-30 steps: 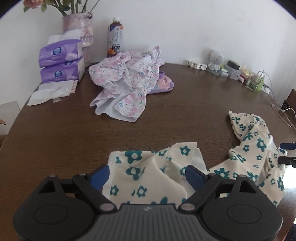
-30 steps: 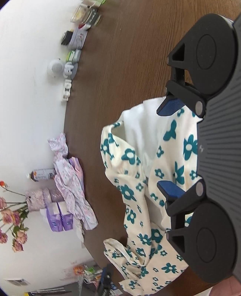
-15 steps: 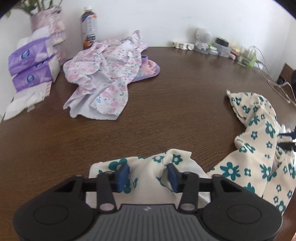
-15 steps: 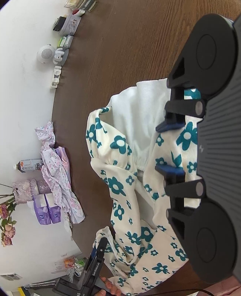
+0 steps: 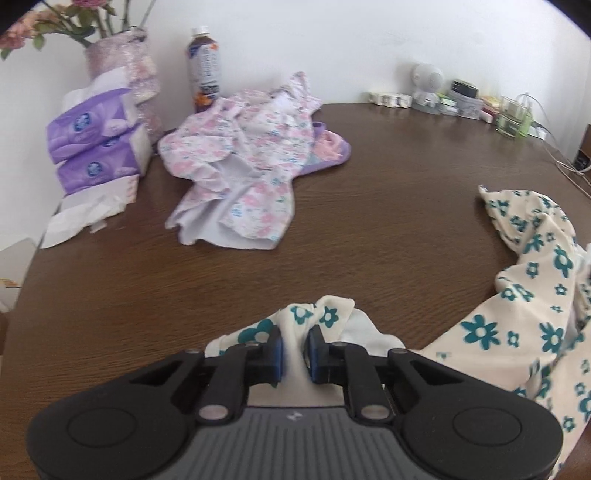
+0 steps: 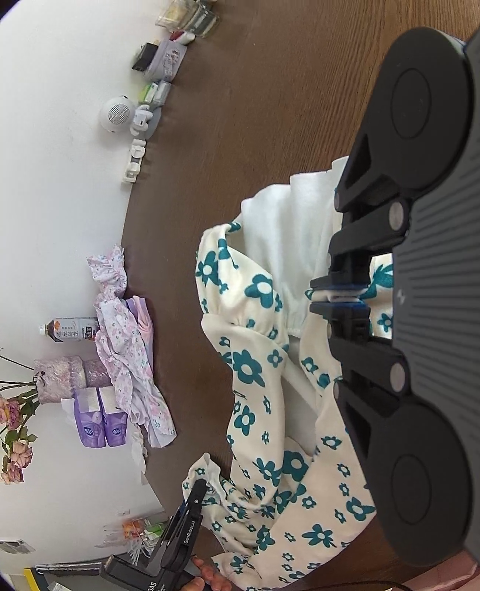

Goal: Fold clothes
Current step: 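Shake and spread the garment flat with both grippers holding the hem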

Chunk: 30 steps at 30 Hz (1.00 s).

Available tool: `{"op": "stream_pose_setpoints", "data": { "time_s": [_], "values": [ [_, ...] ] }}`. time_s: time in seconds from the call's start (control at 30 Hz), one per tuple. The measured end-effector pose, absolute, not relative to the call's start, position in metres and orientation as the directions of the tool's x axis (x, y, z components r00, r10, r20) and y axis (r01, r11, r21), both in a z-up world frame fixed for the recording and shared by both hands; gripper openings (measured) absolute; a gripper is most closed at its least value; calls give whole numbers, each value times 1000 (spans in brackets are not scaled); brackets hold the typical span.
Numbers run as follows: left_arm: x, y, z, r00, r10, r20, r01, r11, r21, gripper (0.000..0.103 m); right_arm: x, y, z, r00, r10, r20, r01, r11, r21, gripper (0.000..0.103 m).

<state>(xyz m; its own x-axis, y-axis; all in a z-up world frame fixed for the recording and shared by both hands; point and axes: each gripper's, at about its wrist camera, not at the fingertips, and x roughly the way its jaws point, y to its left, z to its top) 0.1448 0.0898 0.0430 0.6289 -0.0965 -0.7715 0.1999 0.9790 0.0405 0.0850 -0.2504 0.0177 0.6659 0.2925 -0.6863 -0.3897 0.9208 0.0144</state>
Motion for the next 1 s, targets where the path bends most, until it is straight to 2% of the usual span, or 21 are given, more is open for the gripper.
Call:
{"op": "stream_pose_setpoints", "data": {
  "time_s": [0.53, 0.7, 0.77, 0.8, 0.83, 1.0],
  "values": [
    [144, 116, 41, 674, -16, -739, 63, 997, 37, 13, 25, -277, 19, 690, 194, -697, -266, 964, 5, 5],
    [131, 124, 53, 700, -30, -714, 38, 999, -4, 29, 14, -282, 17, 709, 200, -677, -243, 969, 32, 7],
    [120, 129, 63, 717, -24, -697, 19, 1000, -15, 52, 10, -285, 21, 727, 204, -656, -228, 972, 50, 18],
    [113, 132, 68, 729, -22, -684, 8, 1000, -23, 56, 9, -288, 23, 735, 200, -648, -216, 975, 56, 22],
    [105, 135, 74, 740, -21, -673, 0, 1000, -31, 58, 8, -290, 26, 743, 195, -640, -203, 977, 62, 31],
    [65, 137, 85, 752, -79, -654, 45, 997, -68, 69, -1, -296, 27, 749, 194, -633, -182, 980, 84, 44]
  ]
}}
